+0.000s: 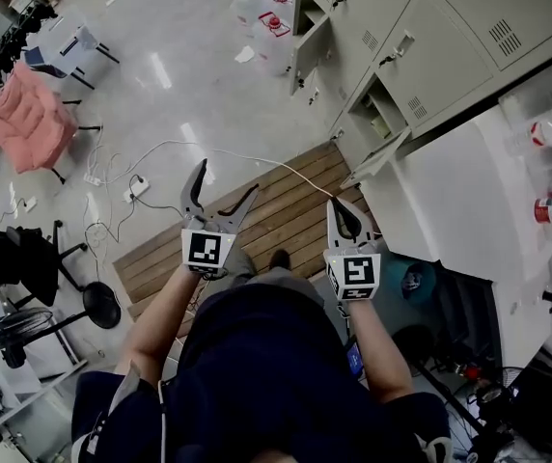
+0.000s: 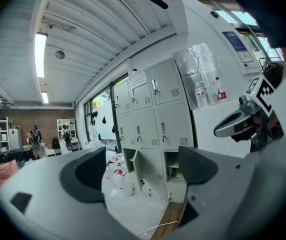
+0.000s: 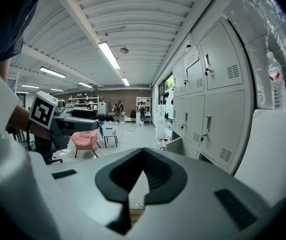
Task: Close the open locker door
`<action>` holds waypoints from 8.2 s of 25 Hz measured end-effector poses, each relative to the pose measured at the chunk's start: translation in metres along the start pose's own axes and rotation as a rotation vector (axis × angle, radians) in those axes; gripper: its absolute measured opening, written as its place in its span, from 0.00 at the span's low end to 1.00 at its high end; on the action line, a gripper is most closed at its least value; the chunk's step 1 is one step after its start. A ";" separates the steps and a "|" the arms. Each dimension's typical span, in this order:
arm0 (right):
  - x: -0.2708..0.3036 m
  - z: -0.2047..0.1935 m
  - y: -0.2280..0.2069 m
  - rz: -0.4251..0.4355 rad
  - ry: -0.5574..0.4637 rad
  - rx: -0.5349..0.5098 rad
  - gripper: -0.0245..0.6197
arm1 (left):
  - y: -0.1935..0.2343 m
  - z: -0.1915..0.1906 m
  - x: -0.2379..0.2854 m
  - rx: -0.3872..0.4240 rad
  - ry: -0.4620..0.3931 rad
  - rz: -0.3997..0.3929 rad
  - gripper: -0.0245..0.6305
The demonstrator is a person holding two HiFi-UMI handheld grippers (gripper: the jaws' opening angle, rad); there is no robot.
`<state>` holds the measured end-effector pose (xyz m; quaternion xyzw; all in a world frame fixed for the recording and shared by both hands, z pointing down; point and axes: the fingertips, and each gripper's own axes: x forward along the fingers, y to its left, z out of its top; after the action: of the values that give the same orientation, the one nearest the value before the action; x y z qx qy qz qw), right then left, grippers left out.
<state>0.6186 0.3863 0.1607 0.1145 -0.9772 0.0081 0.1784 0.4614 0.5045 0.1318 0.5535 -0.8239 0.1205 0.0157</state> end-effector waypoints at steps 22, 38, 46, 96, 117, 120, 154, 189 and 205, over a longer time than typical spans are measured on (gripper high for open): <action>0.174 -0.043 -0.054 -0.150 -0.016 -0.002 0.03 | 0.057 -0.107 0.193 -0.021 -0.020 -0.056 0.72; 0.323 -0.030 -0.111 -0.292 0.093 0.018 0.03 | 0.088 -0.209 0.396 -0.060 0.099 -0.098 0.71; 0.359 -0.070 -0.151 -0.234 0.111 0.050 0.03 | 0.046 -0.287 0.483 -0.095 0.191 -0.020 0.66; 0.453 -0.186 -0.196 -0.099 0.096 0.108 0.03 | 0.072 -0.471 0.636 -0.348 0.357 0.519 0.26; 0.497 -0.147 -0.191 0.028 0.070 0.133 0.03 | 0.157 -0.482 0.676 -0.297 0.419 0.482 0.23; 0.501 -0.135 -0.191 0.061 0.058 0.135 0.03 | 0.167 -0.482 0.685 -0.279 0.439 0.440 0.23; 0.678 -0.074 -0.159 -0.285 0.013 0.189 0.03 | 0.240 -0.476 0.800 -0.084 0.401 -0.134 0.23; 0.756 -0.074 -0.224 -0.435 0.050 0.292 0.03 | 0.244 -0.463 0.888 0.121 0.380 -0.445 0.24; 0.809 -0.061 -0.197 -0.822 0.070 0.448 0.03 | 0.240 -0.454 0.924 0.171 0.304 -0.532 0.25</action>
<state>-0.0514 0.0194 0.4965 0.5272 -0.8186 0.1513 0.1704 -0.1648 -0.1504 0.6759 0.7247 -0.6253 0.2623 0.1229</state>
